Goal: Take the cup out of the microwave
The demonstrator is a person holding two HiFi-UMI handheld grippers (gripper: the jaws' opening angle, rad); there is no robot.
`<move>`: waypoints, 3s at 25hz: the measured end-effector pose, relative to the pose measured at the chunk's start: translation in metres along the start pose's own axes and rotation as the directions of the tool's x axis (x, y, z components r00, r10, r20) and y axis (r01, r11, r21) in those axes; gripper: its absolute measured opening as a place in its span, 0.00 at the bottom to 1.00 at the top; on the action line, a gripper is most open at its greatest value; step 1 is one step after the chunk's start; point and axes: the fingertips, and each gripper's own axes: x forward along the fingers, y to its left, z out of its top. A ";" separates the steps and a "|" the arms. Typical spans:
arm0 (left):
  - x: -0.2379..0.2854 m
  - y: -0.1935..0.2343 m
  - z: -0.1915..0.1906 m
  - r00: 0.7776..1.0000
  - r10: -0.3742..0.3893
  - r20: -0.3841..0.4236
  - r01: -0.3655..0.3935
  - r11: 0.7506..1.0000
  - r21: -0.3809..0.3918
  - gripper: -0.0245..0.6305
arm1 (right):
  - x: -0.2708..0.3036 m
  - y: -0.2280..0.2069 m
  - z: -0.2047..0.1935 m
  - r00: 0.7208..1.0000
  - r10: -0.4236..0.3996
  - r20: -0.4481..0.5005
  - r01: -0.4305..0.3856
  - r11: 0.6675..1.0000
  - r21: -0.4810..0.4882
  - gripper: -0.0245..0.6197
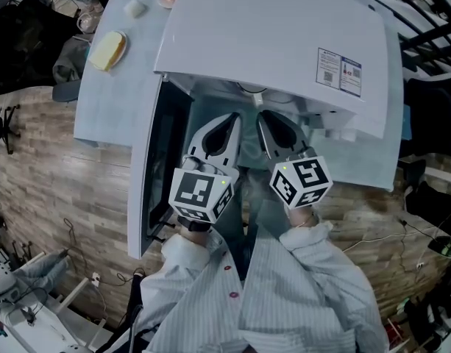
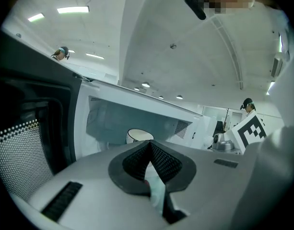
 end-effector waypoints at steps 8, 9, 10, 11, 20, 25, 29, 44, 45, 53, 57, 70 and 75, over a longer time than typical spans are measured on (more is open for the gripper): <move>-0.002 0.003 -0.004 1.000 0.002 -0.009 -0.002 1.000 0.003 0.05 | 0.015 -0.007 -0.014 0.999 -0.013 -0.036 0.014 1.000 0.018 0.30; -0.003 0.004 -0.004 1.000 0.004 -0.009 -0.004 1.000 0.003 0.05 | 0.017 -0.008 -0.015 0.999 -0.020 -0.036 0.020 1.000 0.016 0.31; -0.004 0.006 -0.005 1.000 0.007 -0.010 -0.007 1.000 0.003 0.05 | 0.019 -0.009 -0.015 0.999 -0.024 -0.036 0.025 1.000 0.014 0.32; -0.005 0.007 -0.005 1.000 0.009 -0.010 -0.009 1.000 0.003 0.05 | 0.020 -0.009 -0.015 0.999 -0.025 -0.036 0.026 1.000 0.013 0.32; -0.009 0.016 -0.005 1.000 0.012 -0.011 -0.011 1.000 0.004 0.05 | 0.038 -0.014 -0.019 0.998 -0.031 -0.056 0.031 1.000 0.002 0.32; -0.011 0.023 -0.006 1.000 0.020 -0.016 -0.020 1.000 -0.002 0.05 | 0.046 -0.019 -0.018 0.997 -0.065 -0.051 0.064 0.998 -0.024 0.32; -0.013 0.030 -0.005 1.000 0.026 -0.017 -0.027 1.000 -0.009 0.05 | 0.047 -0.020 -0.016 0.996 -0.082 -0.029 0.081 0.996 -0.038 0.24; -0.016 0.033 0.003 0.999 0.032 0.001 -0.032 0.999 -0.013 0.05 | 0.042 -0.014 -0.004 0.997 -0.078 0.019 0.080 0.991 -0.110 0.17; -0.016 0.033 0.004 0.999 0.032 0.003 -0.032 0.999 -0.011 0.05 | 0.041 -0.013 -0.003 0.997 -0.075 0.020 0.077 0.992 -0.102 0.17; -0.017 0.024 0.013 0.999 0.027 0.020 -0.027 1.000 0.000 0.05 | 0.030 -0.004 -0.001 0.999 -0.041 0.023 0.041 0.999 -0.022 0.17; -0.018 0.019 0.019 0.999 0.025 0.032 -0.025 1.000 0.007 0.05 | 0.023 0.000 -0.002 0.999 -0.030 0.014 0.030 1.000 -0.004 0.17; -0.027 -0.011 0.036 0.996 0.050 0.072 -0.050 0.999 -0.001 0.05 | -0.012 0.017 0.002 0.998 0.058 -0.021 -0.057 0.998 0.028 0.17; -0.028 -0.029 0.045 0.995 0.054 0.085 -0.054 0.999 -0.008 0.05 | -0.030 0.022 0.012 0.993 0.109 -0.034 -0.108 0.994 0.037 0.17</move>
